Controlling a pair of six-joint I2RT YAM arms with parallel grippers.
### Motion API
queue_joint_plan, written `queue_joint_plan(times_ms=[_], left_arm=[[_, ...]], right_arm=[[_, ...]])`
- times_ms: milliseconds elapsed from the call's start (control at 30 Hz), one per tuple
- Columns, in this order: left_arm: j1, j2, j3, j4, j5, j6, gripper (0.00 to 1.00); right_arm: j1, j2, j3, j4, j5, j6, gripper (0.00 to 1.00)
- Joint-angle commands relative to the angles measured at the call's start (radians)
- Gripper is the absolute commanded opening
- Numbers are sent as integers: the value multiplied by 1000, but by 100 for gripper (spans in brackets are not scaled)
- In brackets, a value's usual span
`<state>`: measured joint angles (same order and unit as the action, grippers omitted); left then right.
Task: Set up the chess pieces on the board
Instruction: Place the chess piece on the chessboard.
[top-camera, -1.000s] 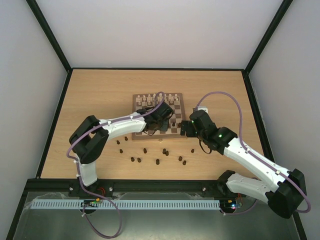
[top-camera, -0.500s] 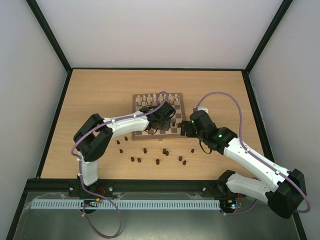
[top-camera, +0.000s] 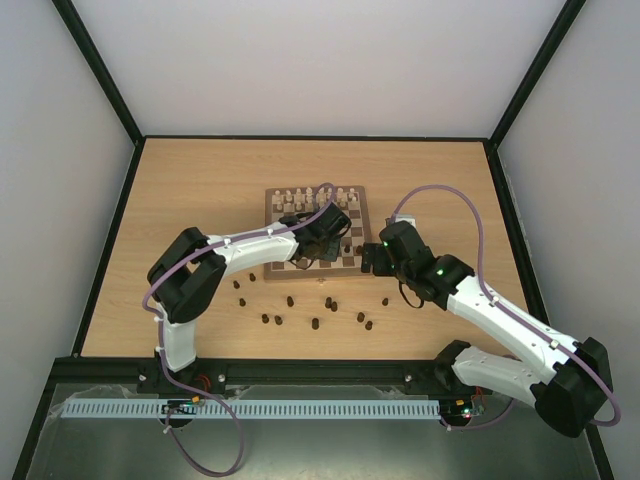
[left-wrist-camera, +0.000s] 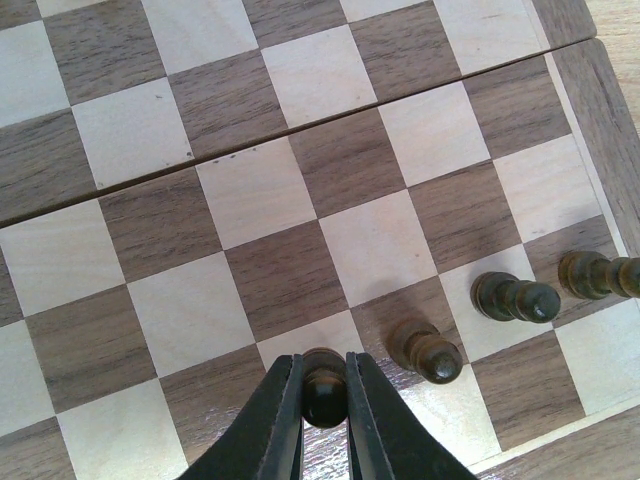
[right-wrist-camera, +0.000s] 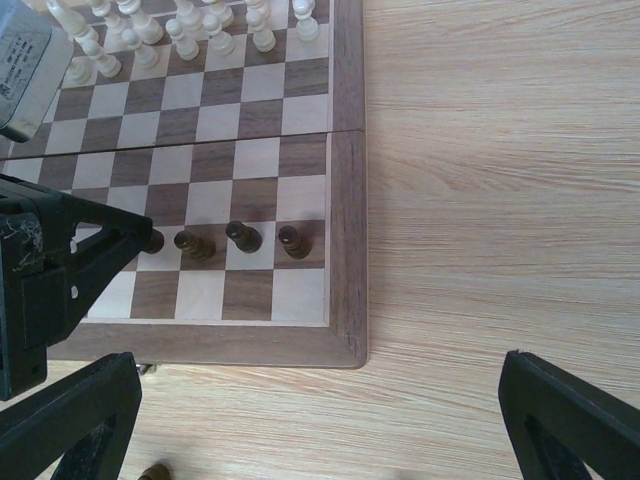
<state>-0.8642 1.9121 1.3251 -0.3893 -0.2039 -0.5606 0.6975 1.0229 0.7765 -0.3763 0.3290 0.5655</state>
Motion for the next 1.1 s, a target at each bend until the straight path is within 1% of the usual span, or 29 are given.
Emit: queue_joint_plan(times_ms=[0, 233, 500, 733, 867, 1067], left_arm=[[-4, 21, 6, -22, -10, 2, 12], [-4, 30, 4, -20, -6, -1, 13], [-4, 25, 10, -23, -6, -1, 23], [-5, 13, 9, -29, -11, -5, 24], [-5, -27, 9, -40, -22, -7, 27], [-5, -155, 7, -86, -64, -5, 35]], right_arm=[[-6, 5, -14, -7, -1, 2, 99], [-9, 7, -17, -4, -7, -1, 99], [-10, 6, -20, 1, -14, -2, 99], [-11, 6, -23, 3, -16, -3, 99], [-12, 4, -23, 3, -16, -3, 98], [-12, -2, -25, 5, -24, -4, 99]])
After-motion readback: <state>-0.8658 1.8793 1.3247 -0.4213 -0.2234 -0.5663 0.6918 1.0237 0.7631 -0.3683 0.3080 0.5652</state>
